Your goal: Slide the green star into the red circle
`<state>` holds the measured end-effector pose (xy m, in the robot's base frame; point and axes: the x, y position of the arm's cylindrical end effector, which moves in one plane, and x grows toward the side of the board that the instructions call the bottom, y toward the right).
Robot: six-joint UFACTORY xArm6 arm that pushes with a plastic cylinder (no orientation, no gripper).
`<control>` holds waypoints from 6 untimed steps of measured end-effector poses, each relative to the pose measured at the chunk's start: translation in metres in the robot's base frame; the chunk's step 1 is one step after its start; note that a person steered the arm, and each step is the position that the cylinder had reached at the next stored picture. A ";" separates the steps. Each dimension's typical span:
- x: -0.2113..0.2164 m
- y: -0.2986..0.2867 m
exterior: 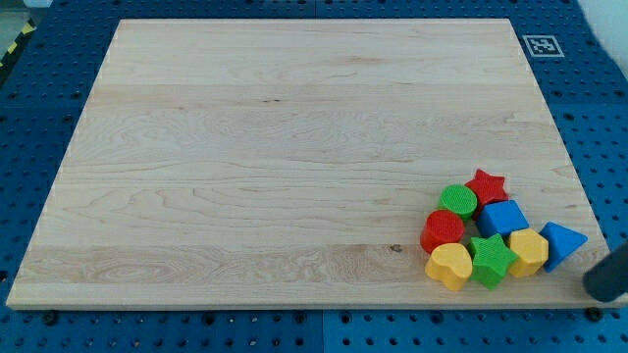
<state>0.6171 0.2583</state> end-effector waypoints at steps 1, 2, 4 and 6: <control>0.001 -0.027; 0.000 -0.035; 0.000 -0.043; 0.000 -0.072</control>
